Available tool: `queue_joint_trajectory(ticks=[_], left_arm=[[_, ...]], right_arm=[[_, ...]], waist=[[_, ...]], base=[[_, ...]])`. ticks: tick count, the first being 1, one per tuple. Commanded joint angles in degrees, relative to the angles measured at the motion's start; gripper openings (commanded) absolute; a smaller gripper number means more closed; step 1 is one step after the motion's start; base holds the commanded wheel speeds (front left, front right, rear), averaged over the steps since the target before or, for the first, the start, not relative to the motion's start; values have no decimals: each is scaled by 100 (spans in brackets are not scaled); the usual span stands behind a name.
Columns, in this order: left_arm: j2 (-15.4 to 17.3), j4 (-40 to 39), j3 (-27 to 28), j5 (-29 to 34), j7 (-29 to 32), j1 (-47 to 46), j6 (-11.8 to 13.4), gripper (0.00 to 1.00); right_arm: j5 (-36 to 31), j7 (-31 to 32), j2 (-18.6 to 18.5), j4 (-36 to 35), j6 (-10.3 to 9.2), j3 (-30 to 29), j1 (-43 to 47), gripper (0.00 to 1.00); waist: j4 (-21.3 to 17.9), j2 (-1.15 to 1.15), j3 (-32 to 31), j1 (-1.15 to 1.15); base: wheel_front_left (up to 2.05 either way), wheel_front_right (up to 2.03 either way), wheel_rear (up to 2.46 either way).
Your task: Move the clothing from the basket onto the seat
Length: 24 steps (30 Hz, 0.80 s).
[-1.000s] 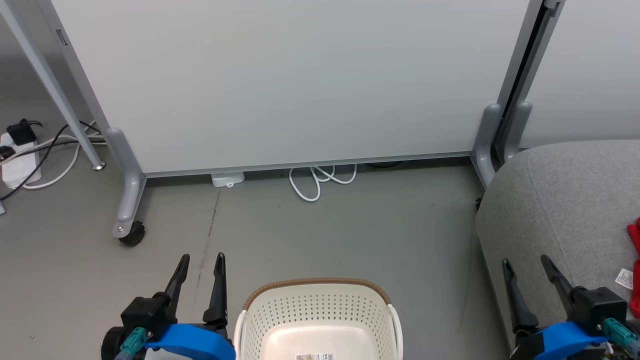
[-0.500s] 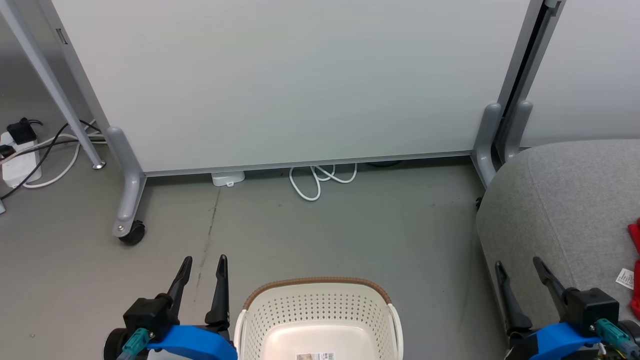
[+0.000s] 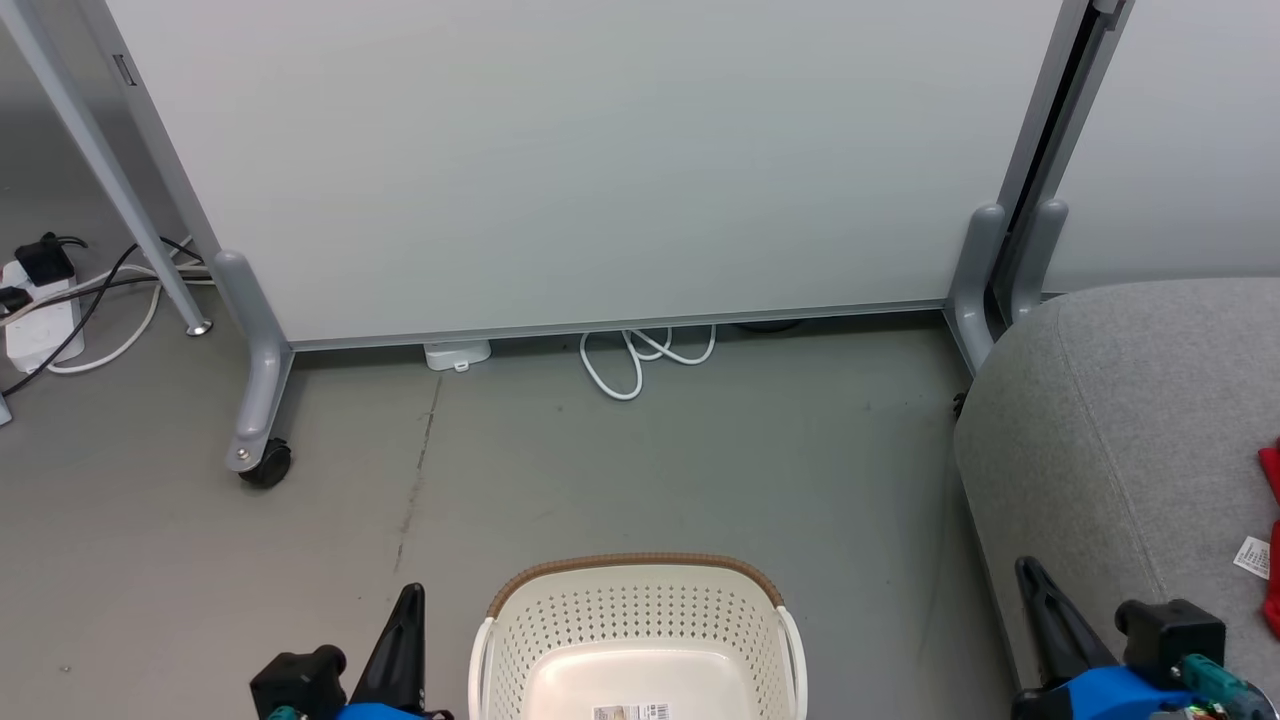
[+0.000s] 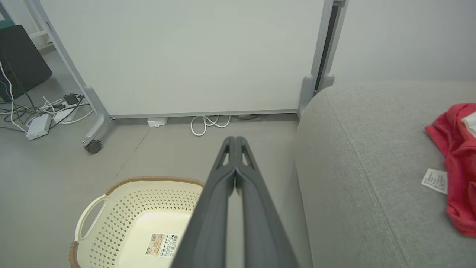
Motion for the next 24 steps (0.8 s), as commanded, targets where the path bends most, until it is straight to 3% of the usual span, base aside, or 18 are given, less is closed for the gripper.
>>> queue_joint_trajectory(ticks=[1, 24], left_arm=[[10, -128, 72, -279, 67, -137, -2, 0], [-11, -449, 476, -2272, 629, -288, -12, 0]], right_arm=[[342, 48, -16, -52, 0, -44, -114, 0], [2735, 263, -24, 35, 0, -60, -340, 0]], waist=[[-9, 0, 3, 0], [-99, 0, 43, 0]], base=[[0, 0, 0], [0, 0, 0]])
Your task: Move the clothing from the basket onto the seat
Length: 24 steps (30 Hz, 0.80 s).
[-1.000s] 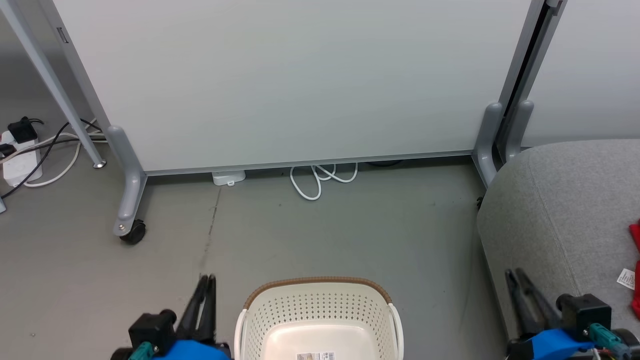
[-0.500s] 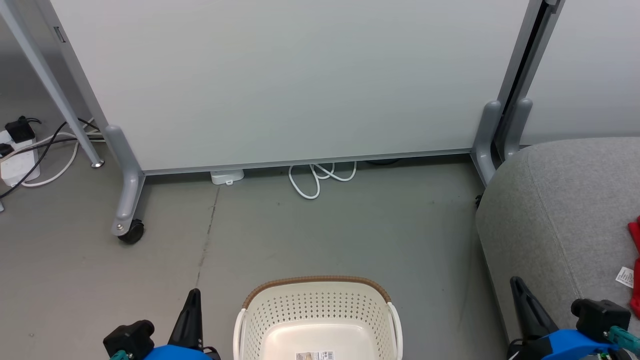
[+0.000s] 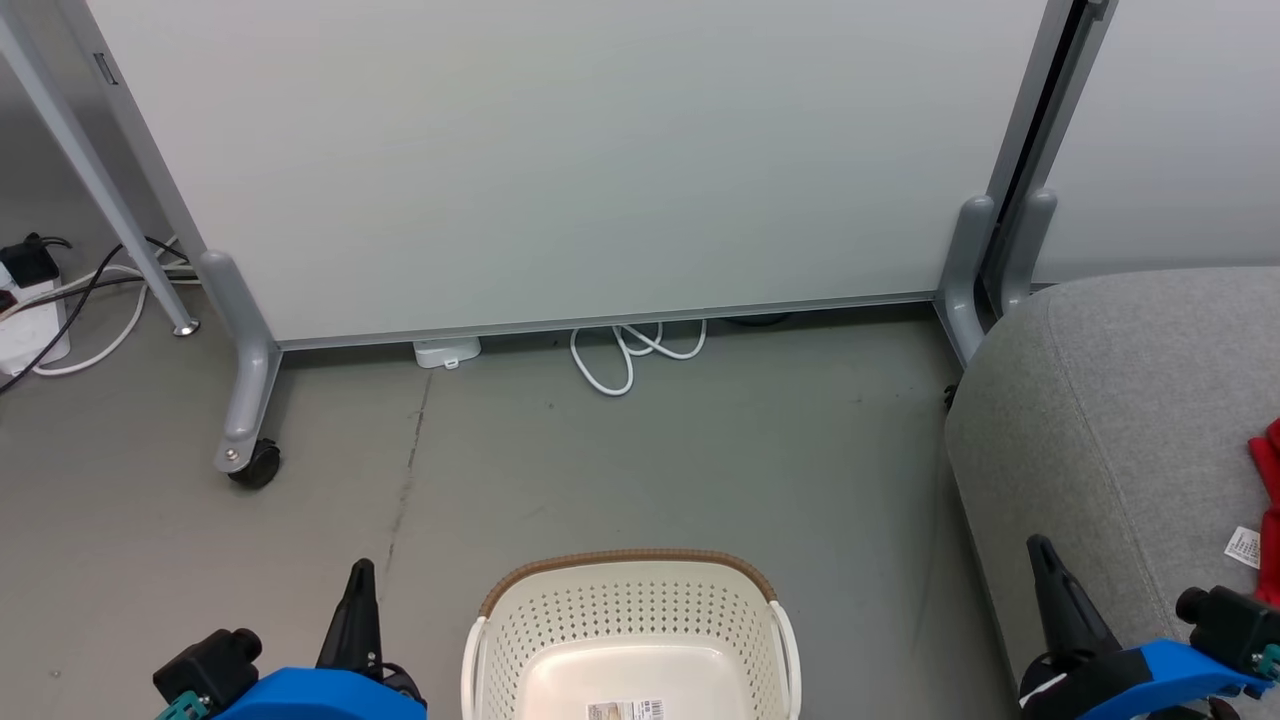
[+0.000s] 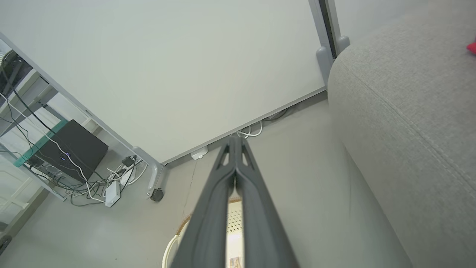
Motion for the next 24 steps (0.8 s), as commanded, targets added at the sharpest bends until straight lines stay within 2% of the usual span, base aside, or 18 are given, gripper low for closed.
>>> queue_joint_trajectory(ticks=[1, 24], left_arm=[[7, -115, 71, -156, 30, -185, -12, 0], [-11, -371, 396, -1764, 487, -307, -22, 0]], right_arm=[[193, 23, -24, -52, 1, -17, -156, 0], [2115, 230, -32, 58, 2, -63, -366, 0]], waist=[[-4, 0, 2, 0], [-98, 0, 43, 0]], base=[[0, 0, 0], [0, 0, 0]])
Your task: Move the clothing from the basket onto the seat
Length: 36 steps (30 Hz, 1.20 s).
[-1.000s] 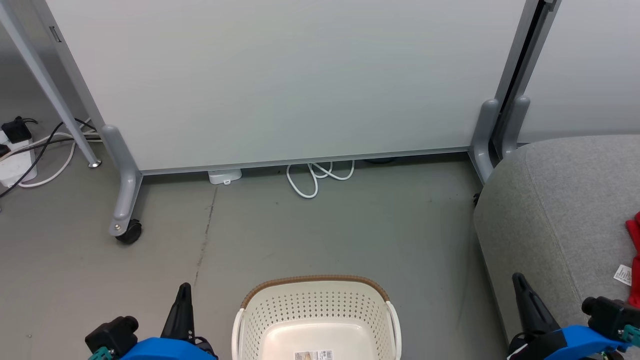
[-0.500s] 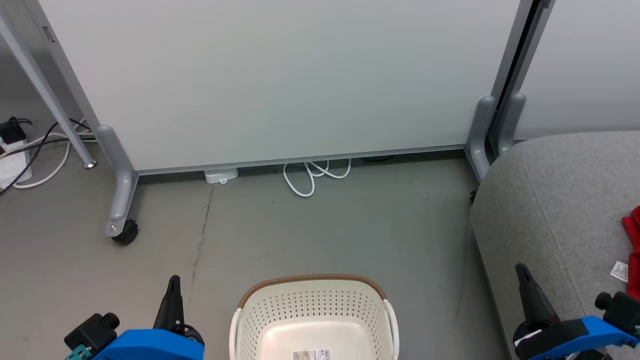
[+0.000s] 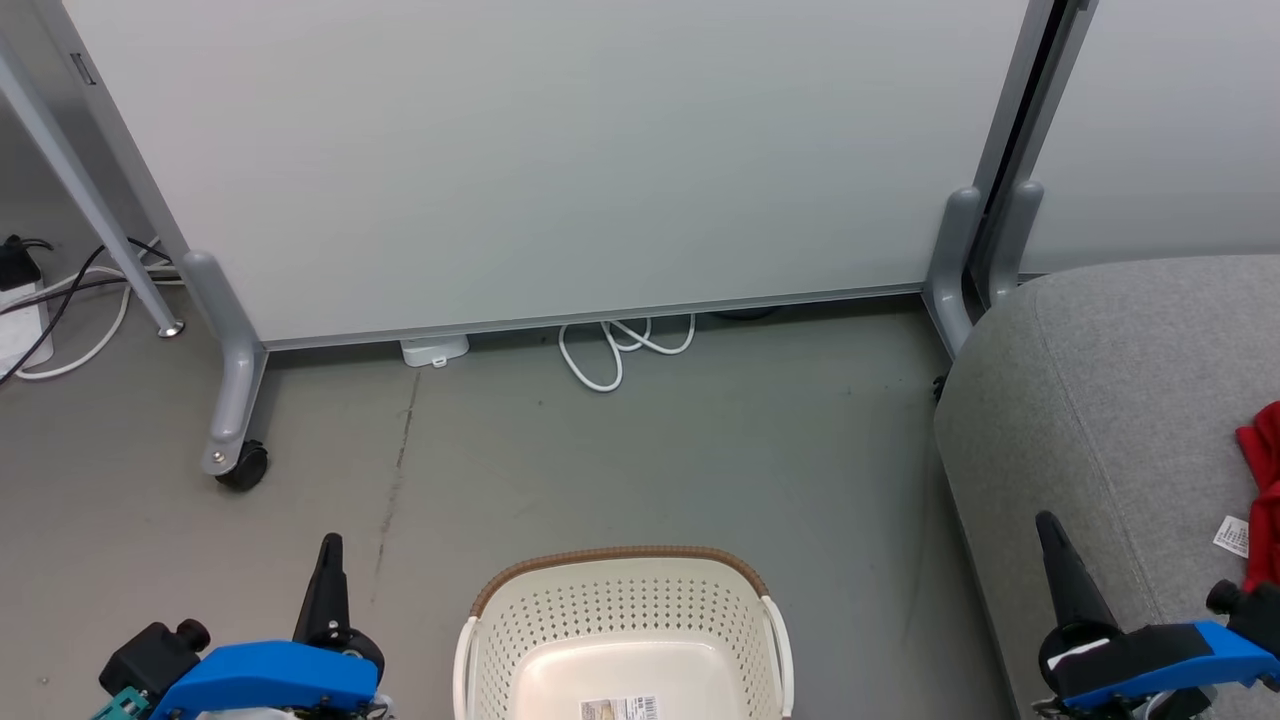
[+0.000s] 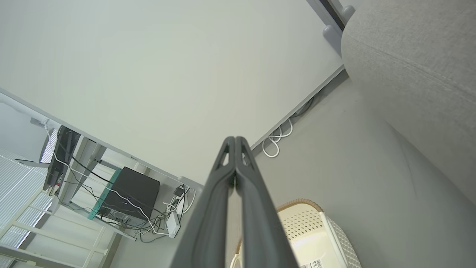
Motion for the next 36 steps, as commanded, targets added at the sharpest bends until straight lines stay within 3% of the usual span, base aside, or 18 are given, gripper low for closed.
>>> queue_joint_trajectory(ticks=[1, 36], left_arm=[[1, -99, 62, -138, 38, -174, -23, 0], [-20, -383, 438, -1978, 562, -291, -38, 0]], right_arm=[[179, 34, -30, -36, 2, -15, -145, 0], [2374, 273, -39, 94, 2, -68, -383, 0]], waist=[[-5, 0, 2, -1], [-148, 0, 65, -1]], base=[[0, 0, 0], [0, 0, 0]])
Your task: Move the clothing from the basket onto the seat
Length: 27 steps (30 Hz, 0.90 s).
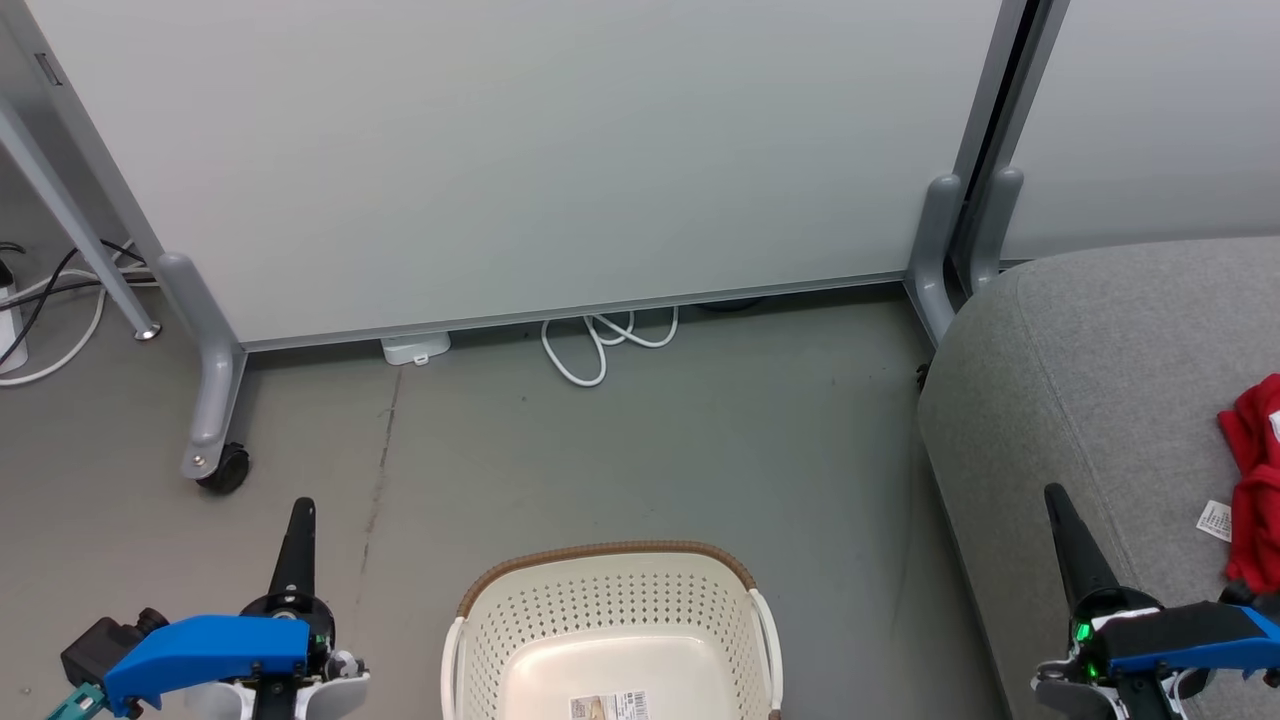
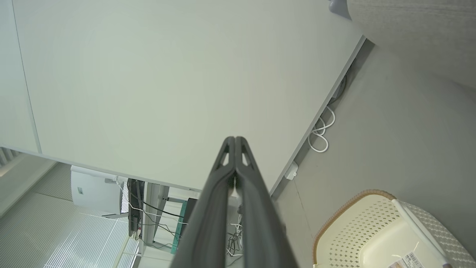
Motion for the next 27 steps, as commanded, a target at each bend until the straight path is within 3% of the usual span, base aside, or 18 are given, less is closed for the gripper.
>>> queue_joint_trajectory(ticks=[1, 27], left_arm=[[0, -64, 64, -134, 38, -108, -37, 0], [-14, -218, 269, -1141, 332, -180, -48, 0]], right_arm=[[157, 35, -35, -17, 2, -15, -128, 0], [1364, 166, -40, 61, 2, -43, -248, 0]], waist=[[-7, 0, 3, 0], [-109, 0, 48, 0]], base=[[0, 0, 0], [0, 0, 0]])
